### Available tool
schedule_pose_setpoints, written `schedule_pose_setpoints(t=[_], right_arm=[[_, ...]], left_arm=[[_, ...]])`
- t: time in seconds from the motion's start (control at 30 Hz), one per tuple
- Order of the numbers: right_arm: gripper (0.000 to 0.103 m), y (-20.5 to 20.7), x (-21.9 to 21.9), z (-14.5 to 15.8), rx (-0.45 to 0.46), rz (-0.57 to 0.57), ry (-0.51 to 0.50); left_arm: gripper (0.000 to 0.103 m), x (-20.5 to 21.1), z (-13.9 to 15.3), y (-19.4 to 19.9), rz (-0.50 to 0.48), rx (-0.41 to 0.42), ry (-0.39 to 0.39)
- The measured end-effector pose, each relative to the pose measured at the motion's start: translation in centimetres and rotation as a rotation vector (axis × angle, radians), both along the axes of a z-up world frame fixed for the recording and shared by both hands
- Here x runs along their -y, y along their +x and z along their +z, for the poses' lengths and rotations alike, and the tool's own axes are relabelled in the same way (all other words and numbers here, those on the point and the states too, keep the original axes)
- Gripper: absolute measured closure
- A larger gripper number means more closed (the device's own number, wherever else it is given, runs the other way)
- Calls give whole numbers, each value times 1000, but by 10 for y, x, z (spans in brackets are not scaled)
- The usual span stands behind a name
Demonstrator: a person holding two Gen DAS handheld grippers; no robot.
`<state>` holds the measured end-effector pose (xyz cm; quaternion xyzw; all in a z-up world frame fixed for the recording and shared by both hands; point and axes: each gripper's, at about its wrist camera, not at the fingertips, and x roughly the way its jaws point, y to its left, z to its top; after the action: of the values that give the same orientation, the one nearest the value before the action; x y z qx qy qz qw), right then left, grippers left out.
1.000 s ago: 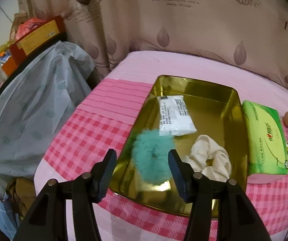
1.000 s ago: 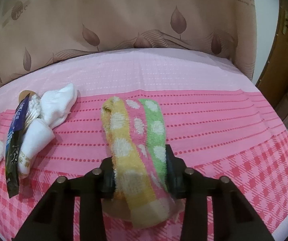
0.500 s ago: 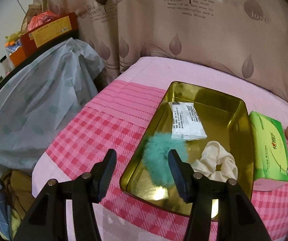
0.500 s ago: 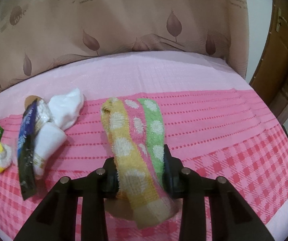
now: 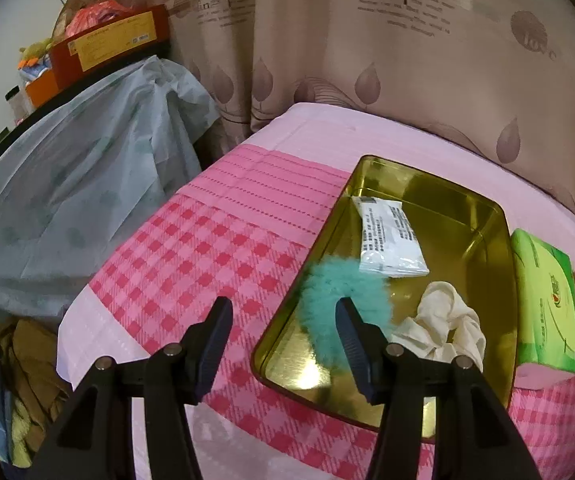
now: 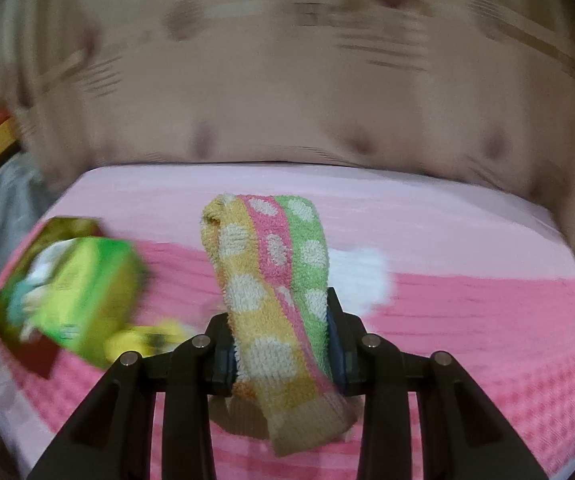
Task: Organize soft objects
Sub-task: 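Carry the dotted towel into the gold tin and open the right tool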
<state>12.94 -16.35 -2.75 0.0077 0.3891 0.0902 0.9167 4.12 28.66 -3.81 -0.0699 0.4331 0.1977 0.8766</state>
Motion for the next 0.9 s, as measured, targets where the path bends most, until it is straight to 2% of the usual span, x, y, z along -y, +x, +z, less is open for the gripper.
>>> schedule_pose_setpoints(t=[0.27,0.47,0.7,0.83,0.9], right_arm=[[71,5,-133,14,-25,273,32],[71,17,-215,12,-52,384,29],[70,41,-274,-9,-126,410,43],[68,53,-288,-18,-134,400,30],[63,57,-292,-22,-137,394,35]], left_arm=[[48,-9,-1,-1,32,4,-20],[48,-15,-1,-2,51,8,-34],[48,-18,-2,-1,61,5,-41],[48,-19,-3,-1,64,3,-50],[48,-20,-4,-1,66,0,-56]])
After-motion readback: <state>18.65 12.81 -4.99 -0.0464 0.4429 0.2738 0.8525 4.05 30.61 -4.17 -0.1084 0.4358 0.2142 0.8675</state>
